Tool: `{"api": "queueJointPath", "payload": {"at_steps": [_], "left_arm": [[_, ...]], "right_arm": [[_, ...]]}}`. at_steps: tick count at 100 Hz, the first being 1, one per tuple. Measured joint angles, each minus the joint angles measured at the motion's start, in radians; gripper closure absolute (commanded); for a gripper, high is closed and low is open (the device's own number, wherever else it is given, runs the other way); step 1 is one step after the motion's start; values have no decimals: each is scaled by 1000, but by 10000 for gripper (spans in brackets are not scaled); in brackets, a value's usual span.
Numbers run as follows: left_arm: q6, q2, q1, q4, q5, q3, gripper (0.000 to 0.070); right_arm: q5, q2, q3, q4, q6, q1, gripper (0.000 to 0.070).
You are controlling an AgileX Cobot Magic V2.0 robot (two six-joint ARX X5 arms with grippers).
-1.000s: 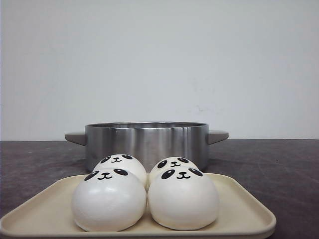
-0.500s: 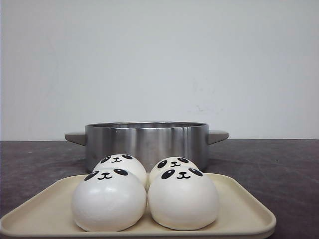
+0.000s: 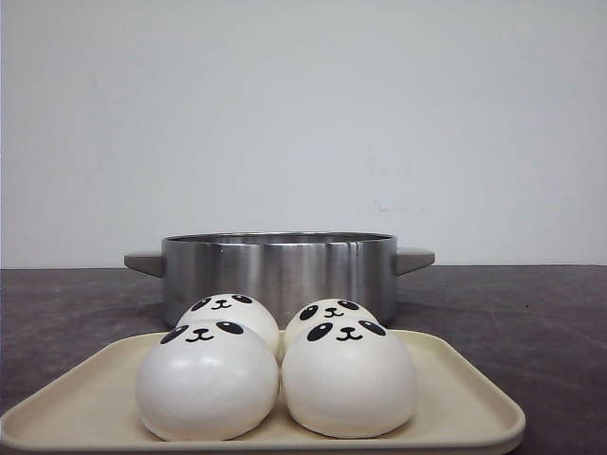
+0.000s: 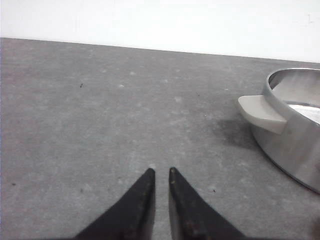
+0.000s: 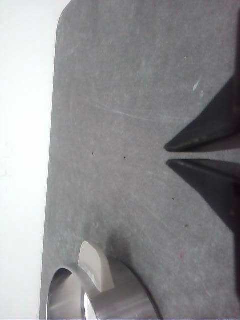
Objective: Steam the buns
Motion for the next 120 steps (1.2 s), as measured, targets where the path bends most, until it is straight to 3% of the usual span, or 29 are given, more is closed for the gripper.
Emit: {"api": "queueJointPath", "payload": {"at_steps": [48, 61, 73, 82, 91, 98, 106, 120], "left_arm": [[0, 0, 0, 0, 0, 0, 700], [-11, 0, 0, 0, 0, 0, 700], [-100, 0, 0, 1, 18, 0, 700], [-206, 0, 0, 0, 45, 3, 700], [-306, 0, 0, -12, 94, 19, 697], [-344, 2, 0, -31, 153, 56, 697], [-348, 14, 0, -68, 198, 141, 696], [-294, 120, 0, -173, 210, 360, 696]], "right_arm": [[-3, 0, 0, 14, 0, 0, 683], [-50, 0, 0, 72, 23, 0, 683], [-115, 0, 0, 158, 95, 0, 684], [-179, 0, 0, 275, 217, 0, 692], [-191, 0, 3, 354, 353, 0, 694], [-213, 0, 29, 305, 454, 0, 694], [-237, 8, 118, 145, 534, 0, 694], [-224, 86, 365, -123, 489, 0, 694]]}}
